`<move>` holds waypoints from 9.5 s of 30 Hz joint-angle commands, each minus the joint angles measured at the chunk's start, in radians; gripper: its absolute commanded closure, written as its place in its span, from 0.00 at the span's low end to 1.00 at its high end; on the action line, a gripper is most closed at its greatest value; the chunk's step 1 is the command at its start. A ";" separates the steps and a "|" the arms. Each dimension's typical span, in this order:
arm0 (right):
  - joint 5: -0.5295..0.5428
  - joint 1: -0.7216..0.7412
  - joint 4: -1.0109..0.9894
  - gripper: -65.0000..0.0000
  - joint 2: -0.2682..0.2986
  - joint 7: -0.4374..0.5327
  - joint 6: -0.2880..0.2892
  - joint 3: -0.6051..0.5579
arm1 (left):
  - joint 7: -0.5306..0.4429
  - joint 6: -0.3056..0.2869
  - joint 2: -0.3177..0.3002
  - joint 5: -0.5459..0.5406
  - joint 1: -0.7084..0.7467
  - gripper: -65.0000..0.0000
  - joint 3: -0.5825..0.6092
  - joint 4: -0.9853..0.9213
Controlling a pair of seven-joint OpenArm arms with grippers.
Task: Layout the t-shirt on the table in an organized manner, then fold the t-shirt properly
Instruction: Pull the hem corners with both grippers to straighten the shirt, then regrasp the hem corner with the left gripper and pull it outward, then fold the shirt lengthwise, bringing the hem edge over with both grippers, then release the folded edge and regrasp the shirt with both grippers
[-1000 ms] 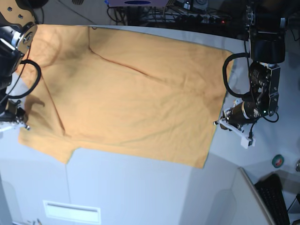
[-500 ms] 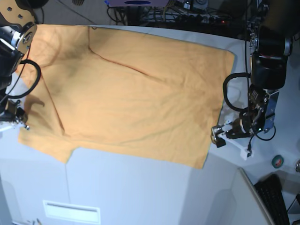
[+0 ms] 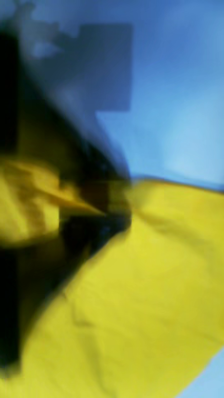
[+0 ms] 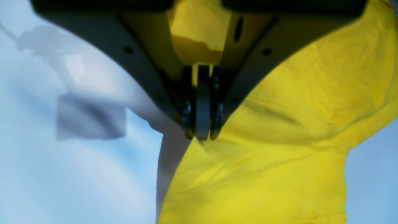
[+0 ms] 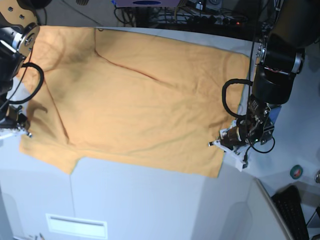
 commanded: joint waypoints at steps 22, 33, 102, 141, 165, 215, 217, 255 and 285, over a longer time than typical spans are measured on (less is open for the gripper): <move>0.011 0.023 0.016 1.00 0.020 0.016 0.006 0.000 | 0.408 0.003 -0.091 0.001 0.318 1.00 -0.311 0.652; 0.011 0.023 0.016 1.00 0.020 0.018 0.006 0.000 | 0.451 0.003 -0.067 0.002 0.475 1.00 -0.422 0.732; 0.011 0.023 0.012 1.00 0.013 0.021 0.006 0.000 | 0.128 -0.003 -0.042 0.004 0.050 0.97 -0.064 0.043; 0.007 0.069 0.012 1.00 0.083 0.481 0.007 -0.359 | 0.131 0.002 -0.059 -0.004 -0.090 1.00 -0.078 0.281; 0.007 -0.109 0.062 1.00 0.089 0.648 0.007 -0.390 | 0.279 -0.001 -0.083 -0.005 0.232 1.00 -0.265 0.692; 0.010 -0.655 0.716 1.00 -0.039 0.170 0.006 -0.134 | 0.299 -0.003 -0.191 0.002 0.582 1.00 -0.328 0.939; 0.010 -0.668 0.721 1.00 -0.039 0.168 0.006 -0.134 | 0.299 -0.003 -0.191 0.002 0.582 1.00 -0.328 0.919; 0.011 -0.781 0.805 1.00 -0.069 0.096 0.004 -0.060 | 0.301 -0.001 -0.217 -0.005 0.735 1.00 -0.403 0.993; 0.008 -0.763 0.678 0.90 -0.096 0.098 0.004 -0.055 | 0.332 -0.001 -0.217 -0.001 0.818 1.00 -0.365 1.002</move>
